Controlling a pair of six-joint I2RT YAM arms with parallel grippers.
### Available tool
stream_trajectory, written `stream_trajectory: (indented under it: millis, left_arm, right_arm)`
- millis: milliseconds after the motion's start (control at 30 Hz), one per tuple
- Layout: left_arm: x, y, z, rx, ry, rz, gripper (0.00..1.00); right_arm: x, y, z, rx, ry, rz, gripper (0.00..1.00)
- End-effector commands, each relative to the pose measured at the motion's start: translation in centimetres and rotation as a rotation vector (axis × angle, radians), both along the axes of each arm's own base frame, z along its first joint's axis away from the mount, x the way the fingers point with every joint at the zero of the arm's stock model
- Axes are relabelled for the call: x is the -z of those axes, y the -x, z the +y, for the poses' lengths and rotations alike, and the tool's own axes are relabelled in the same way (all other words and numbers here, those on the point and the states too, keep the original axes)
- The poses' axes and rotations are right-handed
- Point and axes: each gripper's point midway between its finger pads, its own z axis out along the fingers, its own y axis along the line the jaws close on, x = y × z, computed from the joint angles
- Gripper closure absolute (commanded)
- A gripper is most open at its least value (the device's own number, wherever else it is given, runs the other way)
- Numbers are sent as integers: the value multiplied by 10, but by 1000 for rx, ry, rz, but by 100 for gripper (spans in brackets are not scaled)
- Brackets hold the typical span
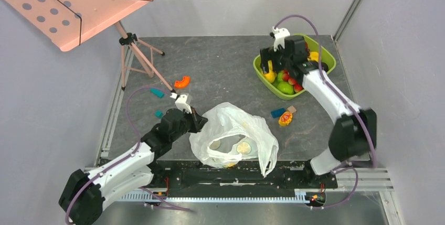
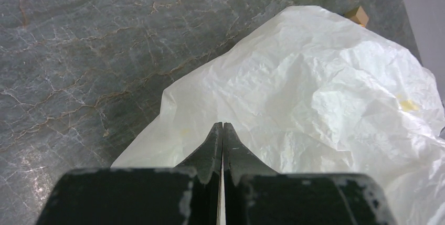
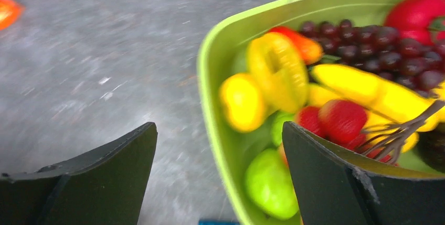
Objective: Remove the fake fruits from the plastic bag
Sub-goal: Place the fake fruit in the bin, then pick up the plastic bag at the center of the board.
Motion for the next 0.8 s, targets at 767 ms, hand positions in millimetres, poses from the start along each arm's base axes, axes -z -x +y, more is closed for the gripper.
stream_trajectory:
  millis: [767]
  left_arm:
    - [-36,3,5,-9,26,-42,98]
  right_arm:
    - [69,255,137,-796,-20,-60,4]
